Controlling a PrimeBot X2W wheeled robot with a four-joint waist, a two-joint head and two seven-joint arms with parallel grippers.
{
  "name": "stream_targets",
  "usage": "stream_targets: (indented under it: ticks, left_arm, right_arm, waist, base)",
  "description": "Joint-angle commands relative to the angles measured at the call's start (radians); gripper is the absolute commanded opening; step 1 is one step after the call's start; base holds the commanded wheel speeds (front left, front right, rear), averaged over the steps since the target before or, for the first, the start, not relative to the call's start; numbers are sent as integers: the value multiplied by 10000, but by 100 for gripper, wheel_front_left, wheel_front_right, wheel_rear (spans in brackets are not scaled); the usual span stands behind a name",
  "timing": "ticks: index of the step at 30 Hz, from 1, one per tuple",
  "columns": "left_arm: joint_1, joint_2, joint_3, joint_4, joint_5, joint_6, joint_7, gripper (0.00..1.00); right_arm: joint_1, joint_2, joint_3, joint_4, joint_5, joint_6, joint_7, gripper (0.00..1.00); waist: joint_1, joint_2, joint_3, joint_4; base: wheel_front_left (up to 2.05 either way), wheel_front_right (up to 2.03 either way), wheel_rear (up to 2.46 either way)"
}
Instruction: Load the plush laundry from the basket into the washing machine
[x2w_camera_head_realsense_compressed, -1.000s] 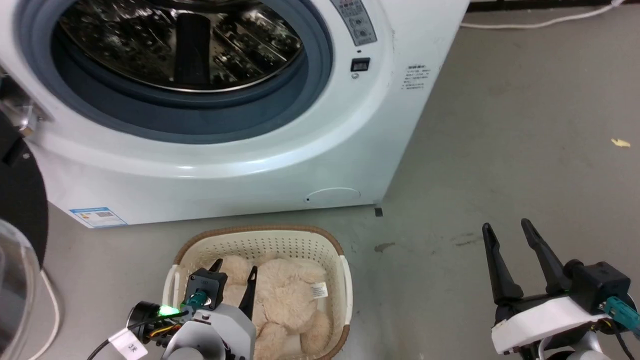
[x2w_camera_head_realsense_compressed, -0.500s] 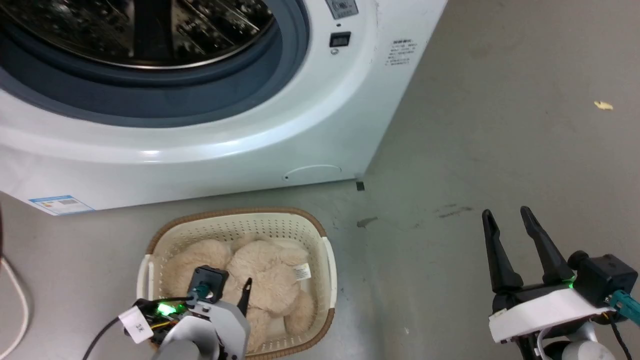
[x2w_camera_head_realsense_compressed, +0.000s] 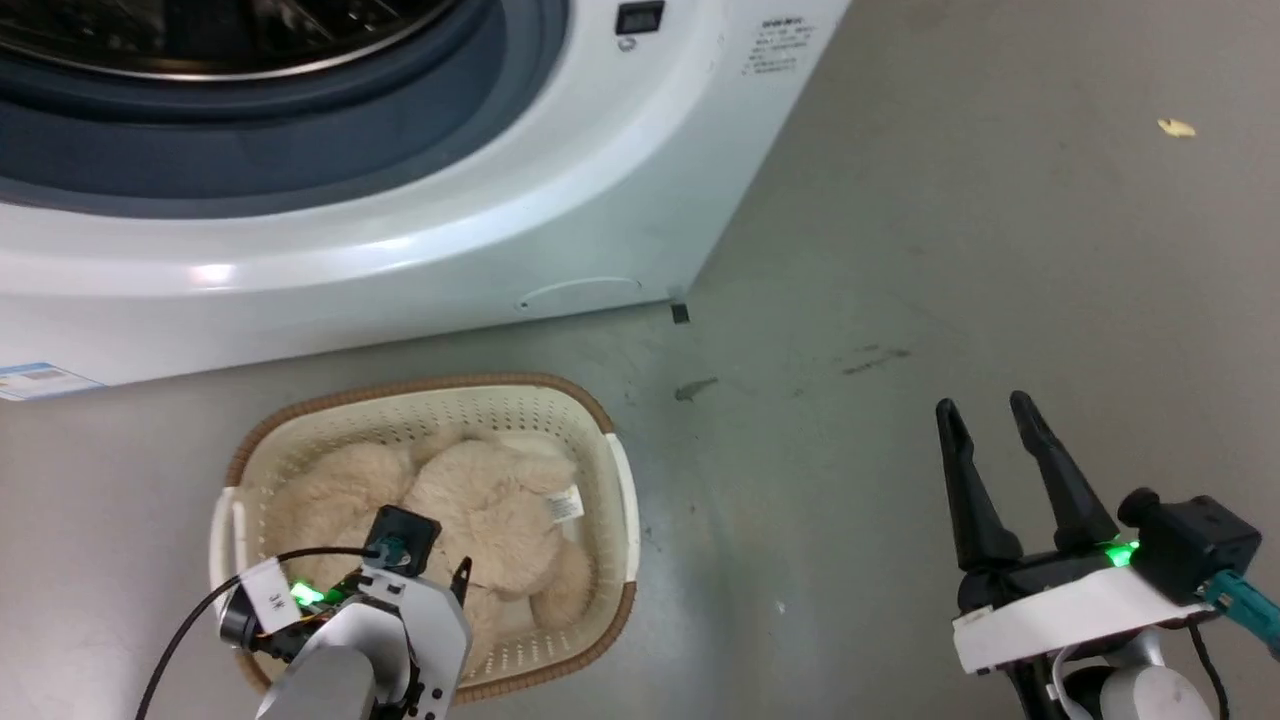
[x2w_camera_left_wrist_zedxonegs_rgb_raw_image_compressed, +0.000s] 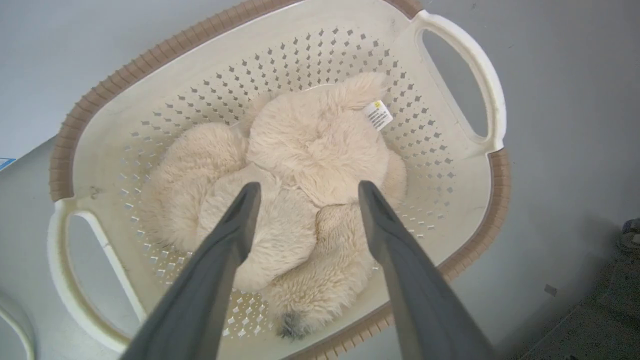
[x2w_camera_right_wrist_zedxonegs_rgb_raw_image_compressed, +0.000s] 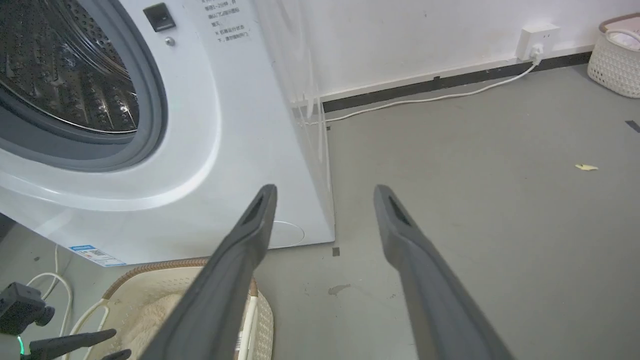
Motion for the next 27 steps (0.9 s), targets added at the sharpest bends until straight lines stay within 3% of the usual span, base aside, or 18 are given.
stream_targets:
  ticks: [1, 14, 27]
  left_arm:
    - [-230, 74, -176, 240, -79, -67, 68, 100]
    - [-1401, 1251, -1486, 1308, -664, -210, 559, 100]
    - [-2744, 1791, -2443, 2499, -708, -106, 626, 100]
  right_arm:
    - [-223, -8, 40, -33, 159, 5, -88, 100]
    - [-610, -9, 264, -85, 913, 6, -361, 100]
    - [-910, -9, 336, -28, 1419, 7, -632, 100]
  waist:
    - [-1, -1, 175, -133]
    - [-1, -1, 1319, -718]
    - [-1, -1, 2395, -1219]
  base:
    - [0, 0, 0]
    - [0, 0, 0]
    - [0, 0, 0]
